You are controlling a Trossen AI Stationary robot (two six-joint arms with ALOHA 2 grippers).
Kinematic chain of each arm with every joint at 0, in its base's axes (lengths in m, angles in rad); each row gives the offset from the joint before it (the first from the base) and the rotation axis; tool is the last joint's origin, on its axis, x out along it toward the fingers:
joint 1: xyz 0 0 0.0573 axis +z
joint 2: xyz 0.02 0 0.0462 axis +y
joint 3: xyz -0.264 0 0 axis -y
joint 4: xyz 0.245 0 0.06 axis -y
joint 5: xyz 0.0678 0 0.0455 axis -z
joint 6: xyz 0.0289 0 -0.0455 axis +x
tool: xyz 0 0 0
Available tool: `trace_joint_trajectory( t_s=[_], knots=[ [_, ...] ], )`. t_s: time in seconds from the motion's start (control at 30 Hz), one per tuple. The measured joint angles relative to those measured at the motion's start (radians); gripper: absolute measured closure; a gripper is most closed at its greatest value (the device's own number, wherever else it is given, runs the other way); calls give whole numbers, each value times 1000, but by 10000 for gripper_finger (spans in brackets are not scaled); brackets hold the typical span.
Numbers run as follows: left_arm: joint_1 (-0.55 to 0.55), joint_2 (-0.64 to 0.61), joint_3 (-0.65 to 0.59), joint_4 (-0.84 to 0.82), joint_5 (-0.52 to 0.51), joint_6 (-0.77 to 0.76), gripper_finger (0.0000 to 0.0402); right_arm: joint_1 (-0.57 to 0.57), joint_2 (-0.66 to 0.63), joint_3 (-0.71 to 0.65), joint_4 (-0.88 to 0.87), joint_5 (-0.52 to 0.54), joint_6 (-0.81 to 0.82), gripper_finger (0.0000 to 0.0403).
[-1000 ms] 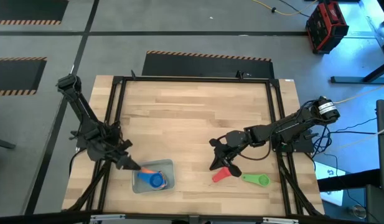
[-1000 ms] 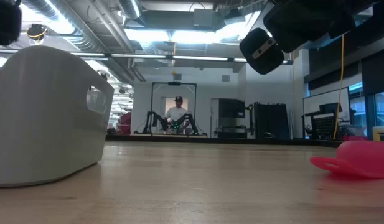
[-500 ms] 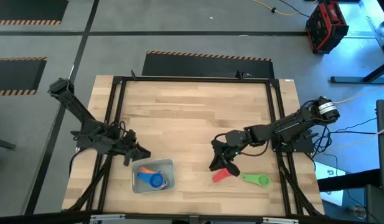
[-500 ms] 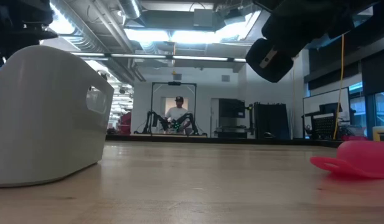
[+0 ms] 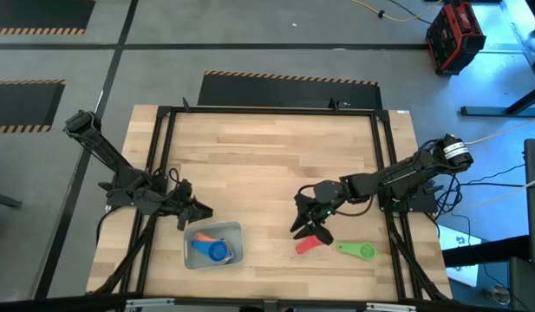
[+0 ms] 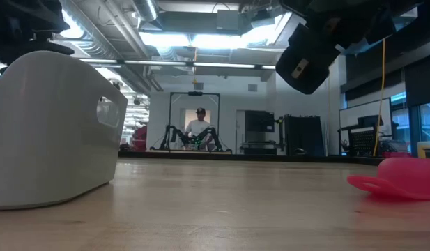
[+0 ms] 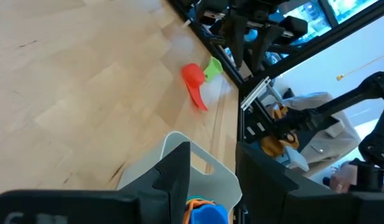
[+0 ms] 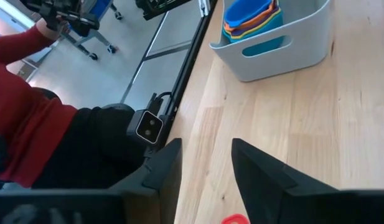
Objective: Nest measuring cups in basket
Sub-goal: Stack the pink measuring cup on top of the blue measuring cup in the gray bin
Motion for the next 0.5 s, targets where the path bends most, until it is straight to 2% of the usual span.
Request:
trace_joint_trajectory(
  t_s=[0.27, 0.37, 0.5],
  knots=[
    [0, 0, 0, 0, 0, 0, 280, 9, 0, 13, -8, -22, 7, 258],
    [0, 0, 0, 0, 0, 0, 280, 40, 1, 68, -7, -91, -23, 258],
    [0, 0, 0, 0, 0, 0, 280, 110, 1, 196, -91, -85, -133, 258]
  ],
)
